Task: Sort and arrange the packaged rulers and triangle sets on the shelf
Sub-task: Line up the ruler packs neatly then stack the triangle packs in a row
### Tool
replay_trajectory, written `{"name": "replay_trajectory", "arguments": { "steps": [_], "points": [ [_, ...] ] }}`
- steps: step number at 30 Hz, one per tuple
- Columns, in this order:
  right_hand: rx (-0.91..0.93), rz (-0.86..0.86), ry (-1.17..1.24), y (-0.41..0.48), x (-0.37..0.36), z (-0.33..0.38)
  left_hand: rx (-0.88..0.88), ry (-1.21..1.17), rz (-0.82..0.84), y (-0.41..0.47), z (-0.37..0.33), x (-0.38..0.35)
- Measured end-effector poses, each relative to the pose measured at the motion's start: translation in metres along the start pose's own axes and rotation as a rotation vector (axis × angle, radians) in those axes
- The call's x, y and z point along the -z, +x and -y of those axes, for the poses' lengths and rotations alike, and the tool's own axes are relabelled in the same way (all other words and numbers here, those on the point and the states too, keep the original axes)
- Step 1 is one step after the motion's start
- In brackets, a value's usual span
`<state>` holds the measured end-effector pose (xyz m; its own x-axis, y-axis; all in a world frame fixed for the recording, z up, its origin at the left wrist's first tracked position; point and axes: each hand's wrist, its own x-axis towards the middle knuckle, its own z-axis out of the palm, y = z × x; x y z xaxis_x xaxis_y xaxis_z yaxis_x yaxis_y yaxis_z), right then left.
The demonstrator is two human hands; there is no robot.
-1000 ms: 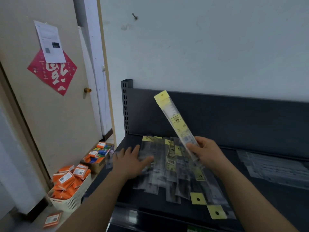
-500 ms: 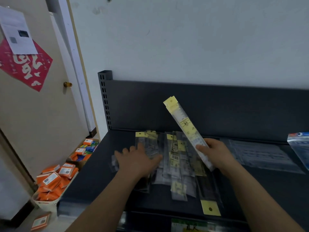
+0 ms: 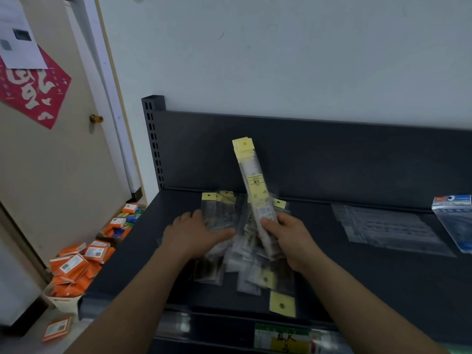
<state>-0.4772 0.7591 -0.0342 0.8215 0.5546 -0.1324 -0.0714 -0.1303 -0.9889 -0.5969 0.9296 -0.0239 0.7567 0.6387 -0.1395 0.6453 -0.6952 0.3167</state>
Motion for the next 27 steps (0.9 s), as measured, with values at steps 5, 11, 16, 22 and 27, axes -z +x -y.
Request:
{"name": "replay_trajectory", "arguments": {
  "steps": [5,11,16,22,27],
  "points": [
    [0.026,0.039,0.084,0.002,-0.046,0.002,0.017,-0.067,-0.033,0.002,0.018,0.011],
    [0.009,0.056,0.13,0.008,-0.08,0.009,0.006,-0.077,-0.057,0.009,0.039,0.017],
    [-0.009,0.067,0.177,0.015,-0.099,0.012,0.0,-0.08,-0.093,0.01,0.052,0.023],
    [-0.019,0.122,0.17,0.016,-0.111,0.02,-0.015,-0.073,-0.155,0.011,0.067,0.023],
    [0.048,0.141,-0.085,0.004,-0.065,0.039,-0.023,-0.053,-0.174,0.007,0.069,0.027]
  ]
}}
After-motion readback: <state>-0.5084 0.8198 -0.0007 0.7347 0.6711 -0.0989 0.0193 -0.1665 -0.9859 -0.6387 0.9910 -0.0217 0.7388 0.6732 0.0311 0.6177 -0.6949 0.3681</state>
